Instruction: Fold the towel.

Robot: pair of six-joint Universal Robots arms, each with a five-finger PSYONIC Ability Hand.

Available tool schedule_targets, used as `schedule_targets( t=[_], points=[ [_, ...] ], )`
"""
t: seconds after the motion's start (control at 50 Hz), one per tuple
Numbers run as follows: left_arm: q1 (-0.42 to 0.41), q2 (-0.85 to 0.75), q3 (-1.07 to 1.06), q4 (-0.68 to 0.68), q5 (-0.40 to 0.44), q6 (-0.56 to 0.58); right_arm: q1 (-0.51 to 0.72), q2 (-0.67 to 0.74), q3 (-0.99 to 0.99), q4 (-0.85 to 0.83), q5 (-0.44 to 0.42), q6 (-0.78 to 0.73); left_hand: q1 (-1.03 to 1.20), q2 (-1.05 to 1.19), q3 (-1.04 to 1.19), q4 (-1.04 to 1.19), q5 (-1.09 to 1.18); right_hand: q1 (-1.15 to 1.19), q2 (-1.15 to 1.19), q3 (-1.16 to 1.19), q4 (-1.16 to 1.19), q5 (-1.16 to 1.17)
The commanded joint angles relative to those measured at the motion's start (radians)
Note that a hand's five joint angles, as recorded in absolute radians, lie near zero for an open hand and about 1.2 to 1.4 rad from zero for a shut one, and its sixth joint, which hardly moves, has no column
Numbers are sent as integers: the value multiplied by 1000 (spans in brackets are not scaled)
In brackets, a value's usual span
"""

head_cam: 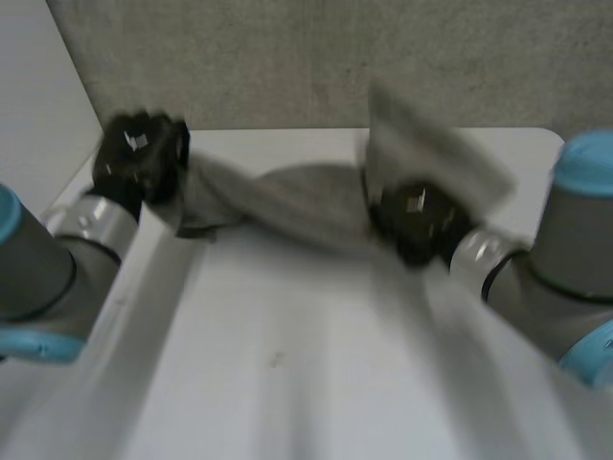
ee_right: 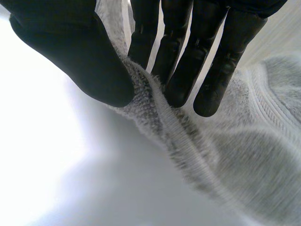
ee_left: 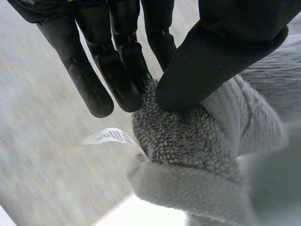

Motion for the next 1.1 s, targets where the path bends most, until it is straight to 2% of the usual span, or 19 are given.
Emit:
schedule_targets(
  t=[0.02,0.1,0.12,0.14,0.18,0.2,0.24,0.34,0.44,0.48,0.54,0.62,0.7,0.76,0.88,0.92,1.1],
  points=[
    [-8,-51,-109,-172,-2,184,6,96,63,100,26,-13,221,180,180,178,194,442,226,208,203,260],
    [-8,-36,-106,-261,-3,184,3,69,94,37,28,-10,172,131,131,129,145,442,226,208,203,260],
    [-12,-24,-103,-301,-3,184,3,69,94,37,28,-10,-49,-90,-90,-92,-77,442,226,208,203,260],
    [-12,-23,-103,-301,-3,184,1,50,109,20,28,-8,-51,-92,-93,-94,-79,442,226,208,203,260],
    [-18,28,-103,-371,-2,184,0,32,123,4,28,-4,-367,-408,-408,-410,-395,442,226,208,203,260],
    [-18,29,-103,-371,-2,184,-2,15,138,-11,26,7,-368,-409,-410,-411,-396,442,226,208,203,260],
    [-18,70,-103,-408,-3,186,-2,4,152,-26,26,18,-599,-640,-640,-642,-627,442,226,208,203,260],
    [-21,140,-83,-434,-5,181,-2,-4,178,-52,24,30,-709,-750,-750,-752,-736,442,226,208,203,260],
    [-35,181,-28,-433,-5,144,-4,-4,191,-62,24,30,-732,-774,-774,-775,-760,442,226,208,203,260],
    [-35,179,13,-433,-5,83,-2,-4,192,-63,24,30,-721,-762,-762,-764,-748,442,226,208,203,260],
    [-34,171,34,-436,-5,51,1,-4,200,-69,24,30,-706,-747,-747,-749,-734,442,226,208,203,260],
    [-32,66,93,-471,-8,-1,1,-4,209,-81,24,29,-612,-654,-654,-656,-640,442,226,208,203,260],
    [-35,-75,179,-554,-16,-1,0,-4,211,-85,24,29,-413,-454,-454,-456,-441,442,226,208,203,260],
    [-35,-158,233,-606,-19,0,1,-2,212,-85,24,24,-345,-386,-386,-388,-373,442,226,208,203,260],
    [-29,-257,293,-635,-20,3,0,1,214,-85,24,19,-401,-442,-442,-444,-428,442,226,208,203,260],
    [-22,-286,308,-632,-19,5,1,1,214,-85,24,19,-523,-565,-565,-567,-551,442,226,208,203,260],
    [-18,-330,322,-622,-20,69,1,7,218,-94,24,15,-515,-556,-556,-558,-543,442,226,208,203,260]
  ],
)
